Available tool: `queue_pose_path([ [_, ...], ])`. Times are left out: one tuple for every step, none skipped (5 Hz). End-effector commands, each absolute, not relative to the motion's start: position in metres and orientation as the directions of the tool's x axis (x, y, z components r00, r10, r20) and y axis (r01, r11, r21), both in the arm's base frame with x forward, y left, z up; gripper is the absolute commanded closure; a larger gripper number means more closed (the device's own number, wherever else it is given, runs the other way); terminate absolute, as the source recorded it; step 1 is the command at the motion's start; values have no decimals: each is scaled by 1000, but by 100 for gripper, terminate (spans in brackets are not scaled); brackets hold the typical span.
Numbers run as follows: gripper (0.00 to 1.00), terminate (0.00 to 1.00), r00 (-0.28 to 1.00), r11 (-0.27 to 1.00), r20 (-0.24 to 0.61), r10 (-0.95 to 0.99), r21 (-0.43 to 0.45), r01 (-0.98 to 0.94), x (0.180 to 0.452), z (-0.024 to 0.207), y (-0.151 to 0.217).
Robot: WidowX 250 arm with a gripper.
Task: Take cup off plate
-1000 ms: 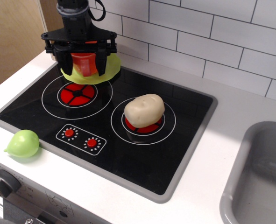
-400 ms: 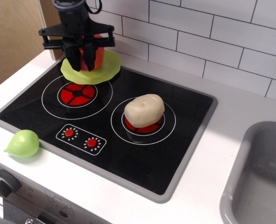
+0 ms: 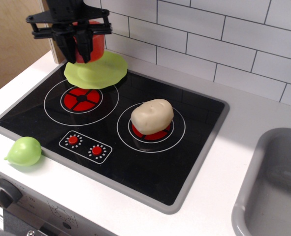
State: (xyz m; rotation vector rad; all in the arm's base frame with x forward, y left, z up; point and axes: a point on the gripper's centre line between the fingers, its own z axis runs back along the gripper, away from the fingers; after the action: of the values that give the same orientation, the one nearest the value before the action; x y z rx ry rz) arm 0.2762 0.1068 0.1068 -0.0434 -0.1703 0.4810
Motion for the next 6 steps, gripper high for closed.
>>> queue_pose_path([
  [100,0,952,962,138,274,-53,-269,232,118,100],
  [100,0,977,986,139,164,-35,-161,211,110,95],
  [100,0,987,994,122,107,-40,-103,202,103,89],
  [100,0,990,997,129,52,-55,-45,203,94,82],
  [100,0,989,998,146,18,-57,-10,209,89,76],
  [100,0,987,999,162,0,-43,7,210,90,76],
])
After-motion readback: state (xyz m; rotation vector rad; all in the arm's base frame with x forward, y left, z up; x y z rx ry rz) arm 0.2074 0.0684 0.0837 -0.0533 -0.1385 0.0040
